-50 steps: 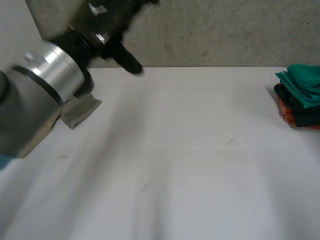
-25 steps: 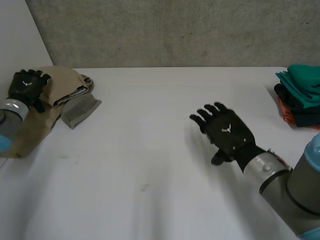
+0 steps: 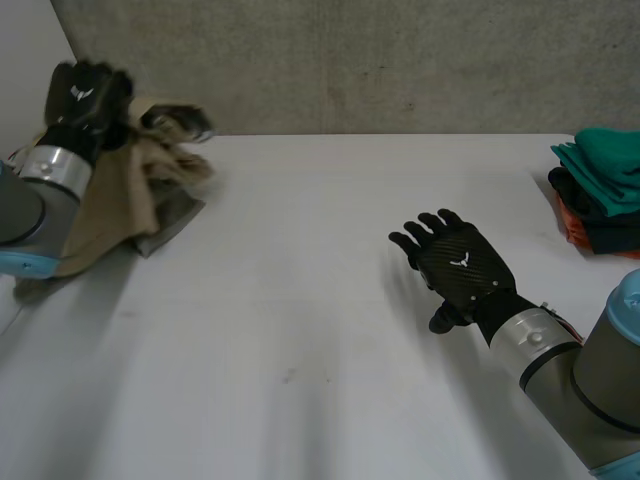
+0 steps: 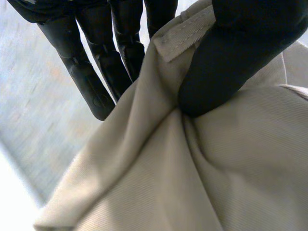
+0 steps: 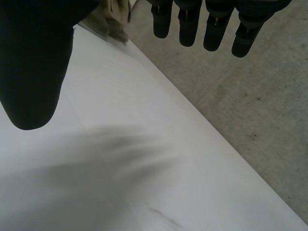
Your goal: Fold the laundry.
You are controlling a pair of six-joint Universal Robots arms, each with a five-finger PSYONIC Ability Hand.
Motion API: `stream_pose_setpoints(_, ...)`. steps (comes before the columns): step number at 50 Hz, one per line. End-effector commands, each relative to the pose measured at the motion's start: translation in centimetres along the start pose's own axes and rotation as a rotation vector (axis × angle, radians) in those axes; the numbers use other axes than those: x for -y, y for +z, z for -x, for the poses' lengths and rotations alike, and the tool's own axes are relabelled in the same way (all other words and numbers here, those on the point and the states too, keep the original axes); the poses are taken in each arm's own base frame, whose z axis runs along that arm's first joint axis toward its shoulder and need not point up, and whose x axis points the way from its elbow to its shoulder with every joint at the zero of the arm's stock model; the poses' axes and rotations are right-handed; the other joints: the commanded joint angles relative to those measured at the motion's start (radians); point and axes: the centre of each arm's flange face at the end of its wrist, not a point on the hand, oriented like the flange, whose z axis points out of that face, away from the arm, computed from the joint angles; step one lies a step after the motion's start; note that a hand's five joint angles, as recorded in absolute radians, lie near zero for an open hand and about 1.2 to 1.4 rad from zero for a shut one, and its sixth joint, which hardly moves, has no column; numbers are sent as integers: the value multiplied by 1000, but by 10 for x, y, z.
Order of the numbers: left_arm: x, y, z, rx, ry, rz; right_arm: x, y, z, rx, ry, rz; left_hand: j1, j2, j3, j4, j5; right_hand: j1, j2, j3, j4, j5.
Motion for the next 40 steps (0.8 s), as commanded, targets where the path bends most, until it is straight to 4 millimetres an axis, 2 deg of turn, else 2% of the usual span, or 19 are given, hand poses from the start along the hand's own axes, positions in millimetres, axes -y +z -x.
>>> stream_pose_setpoints(1, 78, -46, -102, -257, -222, -15, 0, 0, -9, -76, 0, 22, 282, 200, 219, 199, 255, -52, -40, -42, -44, -48)
stream_pose_setpoints(4, 80, -64, -137, -359, -262, 24, 0, 1, -16, -121, -1, 36, 282, 200, 219, 199, 255, -52, -40, -42, -44, -48)
stream_pose_setpoints(5, 81, -76, -163, -434, -288, 51, -1, 1, -19, -131, 1, 39, 282, 200, 219, 199, 255, -52, -40, -42, -44, -48)
stream_pose_setpoints(6, 80, -82, -176, -471, -299, 66, -1, 1, -24, -155, 2, 43, 282, 200, 219, 199, 255, -52, -40, -42, -44, -48)
stream_pose_setpoints(8, 66, -100, -208, -557, -325, 137, -1, 1, -29, -172, 2, 46, 282, 200, 219, 199, 255, -52, -40, -42, -44, -48)
stream_pose_setpoints(10, 54, -109, -225, -598, -337, 186, -3, 1, -37, -200, 4, 53, 259, 177, 196, 176, 232, -52, -40, -42, -44, -48)
stream_pose_setpoints(11, 45, -115, -236, -627, -343, 230, -4, 2, -39, -209, 6, 55, -313, -396, -376, -397, -341, -52, -40, -42, -44, -48)
stream_pose_setpoints(12, 42, -119, -241, -638, -346, 252, -6, 2, -45, -233, 9, 61, -508, -590, -571, -591, -535, -52, -40, -42, -44, -48)
stream_pose_setpoints(13, 38, -123, -244, -650, -347, 277, -6, 2, -49, -249, 11, 66, -647, -729, -710, -730, -674, -52, -40, -42, -44, -48)
stream_pose_setpoints(17, 47, -137, -253, -699, -328, 334, -4, 2, -70, -349, 20, 78, -730, -812, -793, -813, -757, -52, -40, -42, -44, -48)
stream_pose_setpoints(20, 64, -139, -248, -697, -307, 336, 3, -2, -80, -406, 33, 78, -801, -883, -864, -884, -828, -52, -40, -42, -44, -48)
stream_pose_setpoints(21, 77, -136, -239, -674, -301, 317, 6, -3, -83, -415, 36, 78, -804, -886, -867, -887, -831, -52, -40, -42, -44, -48)
stream_pose_setpoints(24, 94, -134, -215, -593, -291, 324, 16, -9, -86, -411, 49, 89, -807, -889, -869, -890, -834, -52, -40, -42, -44, -48)
stream_pose_setpoints(26, 95, -134, -203, -541, -283, 342, 25, -14, -86, -396, 58, 110, -807, -889, -870, -890, -834, -52, -40, -42, -44, -48)
stream_pose_setpoints(27, 96, -134, -187, -467, -270, 361, 27, -15, -86, -387, 63, 120, -807, -889, -870, -890, -834, -52, -40, -42, -44, -48)
stream_pose_setpoints(31, 94, -139, -162, -333, -243, 401, 40, -23, -79, -341, 108, 163, -813, -895, -875, -896, -840, -52, -40, -42, -44, -48)
stream_pose_setpoints(36, 82, -147, -152, -257, -225, 466, 59, -31, -45, -204, 230, 220, -813, -895, -875, -896, -840, -52, -40, -42, -44, -48)
stream_pose_setpoints(38, 76, -151, -151, -252, -220, 496, 60, -33, -38, -179, 273, 240, -813, -895, -875, -896, -840, -52, -40, -42, -44, -48)
stream_pose_setpoints(40, 73, -156, -151, -258, -217, 521, 51, -30, -27, -145, 334, 277, -804, -886, -867, -887, -831, -52, -40, -42, -44, -48)
